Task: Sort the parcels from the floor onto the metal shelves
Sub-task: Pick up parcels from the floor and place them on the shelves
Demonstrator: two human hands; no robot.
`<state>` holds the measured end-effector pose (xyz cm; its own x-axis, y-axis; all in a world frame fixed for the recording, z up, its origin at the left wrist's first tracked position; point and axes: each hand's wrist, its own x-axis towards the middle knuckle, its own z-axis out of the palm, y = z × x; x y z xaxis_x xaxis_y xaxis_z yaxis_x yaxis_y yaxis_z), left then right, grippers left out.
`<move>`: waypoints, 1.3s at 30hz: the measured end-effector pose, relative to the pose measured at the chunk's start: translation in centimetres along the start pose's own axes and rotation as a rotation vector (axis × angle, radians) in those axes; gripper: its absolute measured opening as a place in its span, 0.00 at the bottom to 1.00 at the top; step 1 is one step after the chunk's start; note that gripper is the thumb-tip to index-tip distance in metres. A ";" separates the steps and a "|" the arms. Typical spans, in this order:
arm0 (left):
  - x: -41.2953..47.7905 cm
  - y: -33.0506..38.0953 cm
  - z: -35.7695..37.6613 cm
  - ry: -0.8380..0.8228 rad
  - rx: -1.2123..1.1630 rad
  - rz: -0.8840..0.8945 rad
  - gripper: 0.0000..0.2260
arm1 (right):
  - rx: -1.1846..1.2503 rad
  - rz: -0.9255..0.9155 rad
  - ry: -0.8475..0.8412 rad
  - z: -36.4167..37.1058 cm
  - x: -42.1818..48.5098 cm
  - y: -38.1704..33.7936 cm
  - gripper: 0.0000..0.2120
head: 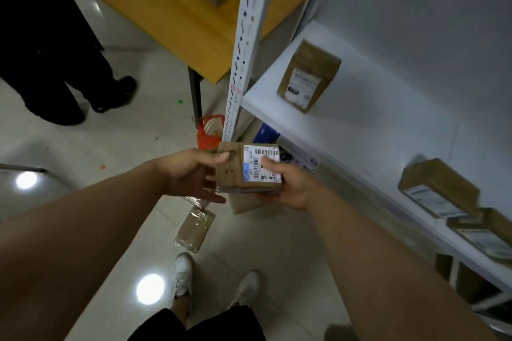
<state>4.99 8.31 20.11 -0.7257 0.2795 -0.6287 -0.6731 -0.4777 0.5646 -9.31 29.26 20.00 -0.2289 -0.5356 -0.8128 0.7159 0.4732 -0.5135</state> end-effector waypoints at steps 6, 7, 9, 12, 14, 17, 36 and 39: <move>-6.1 6.2 2.5 0.045 0.064 0.097 0.20 | -0.029 -0.145 0.006 2.8 -7.1 -5.4 0.35; -7.0 7.2 2.6 0.024 0.093 0.104 0.22 | -0.057 -0.157 0.010 3.2 -8.1 -6.2 0.35; -8.5 9.1 3.0 -0.016 0.163 0.117 0.28 | -0.113 -0.185 0.024 4.1 -9.9 -7.8 0.34; -10.2 11.7 3.9 -0.034 0.226 0.154 0.27 | -0.227 -0.220 0.039 4.8 -12.6 -10.2 0.34; -11.1 13.5 4.6 0.015 0.213 0.195 0.28 | -0.341 -0.205 -0.008 5.0 -14.3 -11.5 0.31; -11.7 16.4 6.0 0.128 0.307 0.293 0.39 | -0.538 -0.180 -0.033 5.5 -16.5 -12.5 0.26; -5.0 16.7 14.3 -0.070 0.549 0.190 0.31 | -0.202 -0.362 0.233 -0.5 -20.7 -9.8 0.19; -3.6 15.0 15.1 -0.048 0.625 0.141 0.25 | -0.183 -0.302 0.204 -1.1 -19.7 -7.8 0.22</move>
<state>-4.66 12.65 38.92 -0.8090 0.2938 -0.5091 -0.5162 0.0591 0.8544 -11.14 36.90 39.67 -0.5502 -0.5288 -0.6463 0.4710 0.4426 -0.7631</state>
